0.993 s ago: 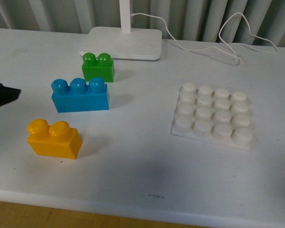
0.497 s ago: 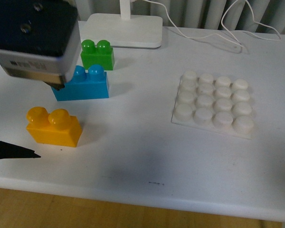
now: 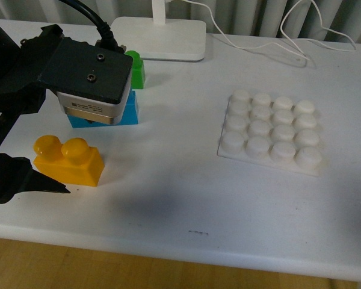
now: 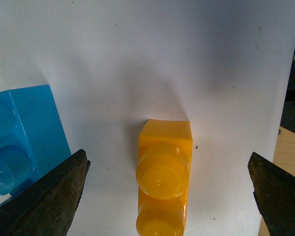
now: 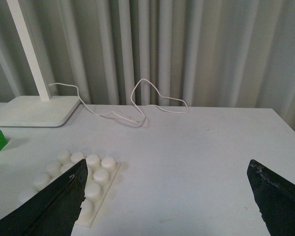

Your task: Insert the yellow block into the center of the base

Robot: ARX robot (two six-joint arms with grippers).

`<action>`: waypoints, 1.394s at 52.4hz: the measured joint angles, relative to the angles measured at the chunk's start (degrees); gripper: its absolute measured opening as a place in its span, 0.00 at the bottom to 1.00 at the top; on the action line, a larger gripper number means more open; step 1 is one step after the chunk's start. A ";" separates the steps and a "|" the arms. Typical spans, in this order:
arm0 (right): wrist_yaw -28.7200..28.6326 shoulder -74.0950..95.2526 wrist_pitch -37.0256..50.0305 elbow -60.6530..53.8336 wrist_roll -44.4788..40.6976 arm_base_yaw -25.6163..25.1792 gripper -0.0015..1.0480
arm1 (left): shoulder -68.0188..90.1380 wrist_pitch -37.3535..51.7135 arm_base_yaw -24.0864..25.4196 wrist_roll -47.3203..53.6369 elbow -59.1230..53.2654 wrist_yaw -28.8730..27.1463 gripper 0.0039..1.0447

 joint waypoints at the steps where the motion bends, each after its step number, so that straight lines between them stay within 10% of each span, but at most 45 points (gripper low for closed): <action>1: 0.00 0.00 0.00 0.00 0.00 0.00 0.91 | 0.15 -0.02 0.00 0.00 0.11 0.00 0.94; 33: 0.00 0.00 0.00 0.00 0.00 0.00 0.91 | 4.74 -0.66 0.63 0.04 2.10 -1.46 0.94; 53: 0.02 0.00 0.00 0.00 0.00 0.00 0.91 | 5.64 -0.81 1.42 0.11 2.19 -3.10 0.35; 73: 0.02 0.00 0.00 0.00 0.00 0.00 0.91 | 1.88 -3.41 -2.86 -1.44 7.28 -0.98 0.30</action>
